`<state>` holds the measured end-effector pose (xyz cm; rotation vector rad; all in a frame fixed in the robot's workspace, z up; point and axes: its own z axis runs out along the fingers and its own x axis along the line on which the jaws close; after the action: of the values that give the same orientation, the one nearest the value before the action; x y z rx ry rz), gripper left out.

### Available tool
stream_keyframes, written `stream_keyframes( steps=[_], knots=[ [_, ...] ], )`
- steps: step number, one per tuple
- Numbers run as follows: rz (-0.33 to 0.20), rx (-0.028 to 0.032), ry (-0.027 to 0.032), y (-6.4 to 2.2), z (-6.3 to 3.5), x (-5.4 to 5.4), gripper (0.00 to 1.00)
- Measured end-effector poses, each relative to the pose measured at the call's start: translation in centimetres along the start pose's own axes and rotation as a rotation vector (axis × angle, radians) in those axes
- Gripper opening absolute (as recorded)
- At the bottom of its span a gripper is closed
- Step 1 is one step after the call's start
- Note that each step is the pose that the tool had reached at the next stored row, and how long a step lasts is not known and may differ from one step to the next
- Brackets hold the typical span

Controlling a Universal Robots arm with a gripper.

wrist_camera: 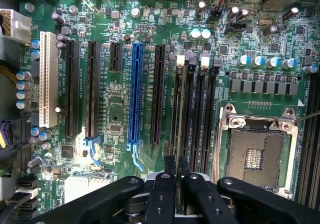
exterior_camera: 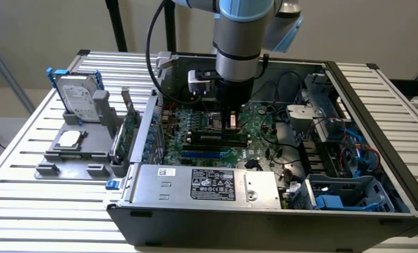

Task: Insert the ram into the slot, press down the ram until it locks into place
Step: 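Insert the ram into the slot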

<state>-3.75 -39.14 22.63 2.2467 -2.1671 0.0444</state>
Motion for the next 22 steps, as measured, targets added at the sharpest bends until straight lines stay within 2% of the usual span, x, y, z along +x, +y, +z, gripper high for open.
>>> stream_keyframes(
  steps=[13,14,15,16,17,18,22],
  knots=[
    [0.000,0.0005,0.0003,0.00,0.30,0.0,0.13],
    [0.000,0.0005,0.0003,0.01,0.30,0.0,0.15],
    [0.000,0.0005,0.0004,0.00,0.30,0.0,0.21],
    [0.000,0.0006,0.0004,0.00,0.29,0.0,0.21],
    [0.000,0.0008,-0.0002,0.00,0.17,0.0,0.21],
    [0.000,0.0008,-0.0014,0.00,-0.05,0.0,0.28],
    [0.000,0.0001,-0.0071,0.18,-0.95,0.1,0.28]
  ],
)
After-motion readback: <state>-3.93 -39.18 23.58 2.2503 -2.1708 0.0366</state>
